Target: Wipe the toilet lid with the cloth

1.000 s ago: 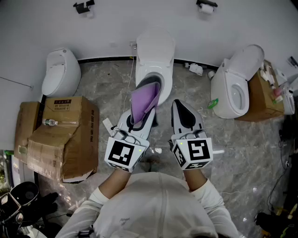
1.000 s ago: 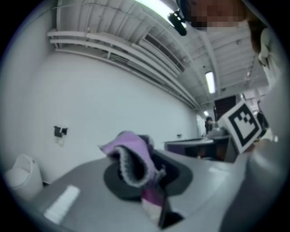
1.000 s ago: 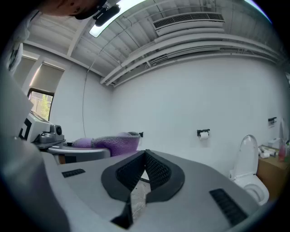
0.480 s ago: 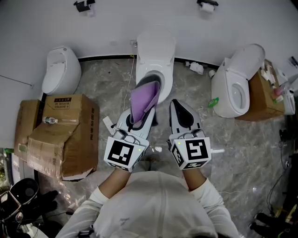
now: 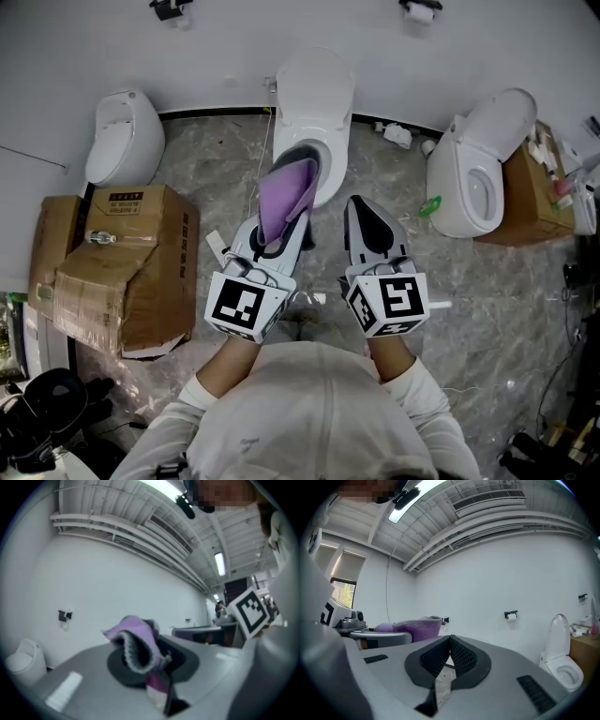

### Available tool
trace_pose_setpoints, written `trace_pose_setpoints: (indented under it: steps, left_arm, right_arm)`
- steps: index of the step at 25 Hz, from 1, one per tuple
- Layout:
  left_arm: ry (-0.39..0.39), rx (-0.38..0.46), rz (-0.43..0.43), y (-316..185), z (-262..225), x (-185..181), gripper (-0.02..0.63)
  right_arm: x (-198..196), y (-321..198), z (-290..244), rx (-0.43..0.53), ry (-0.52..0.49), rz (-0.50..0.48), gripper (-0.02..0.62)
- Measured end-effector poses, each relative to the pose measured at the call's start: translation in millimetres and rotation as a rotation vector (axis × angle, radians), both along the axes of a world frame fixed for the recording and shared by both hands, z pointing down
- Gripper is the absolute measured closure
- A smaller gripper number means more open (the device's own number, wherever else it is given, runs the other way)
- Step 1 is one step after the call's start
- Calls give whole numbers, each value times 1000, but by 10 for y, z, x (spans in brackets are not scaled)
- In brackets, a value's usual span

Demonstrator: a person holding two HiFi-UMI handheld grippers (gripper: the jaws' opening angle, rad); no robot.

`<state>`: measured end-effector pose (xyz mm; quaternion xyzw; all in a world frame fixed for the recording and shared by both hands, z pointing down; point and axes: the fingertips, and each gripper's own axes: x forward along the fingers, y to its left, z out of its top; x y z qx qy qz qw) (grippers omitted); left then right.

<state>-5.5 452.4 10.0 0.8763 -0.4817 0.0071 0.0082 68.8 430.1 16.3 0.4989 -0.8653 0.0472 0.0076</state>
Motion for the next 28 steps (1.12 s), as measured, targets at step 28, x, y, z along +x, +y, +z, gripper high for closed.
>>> trace_pose_setpoints:
  steps: [28]
  left_arm:
    - [-13,5,-34,-933,137,-78,558]
  right_arm:
    - [114,-839,155,8,31,-17,582]
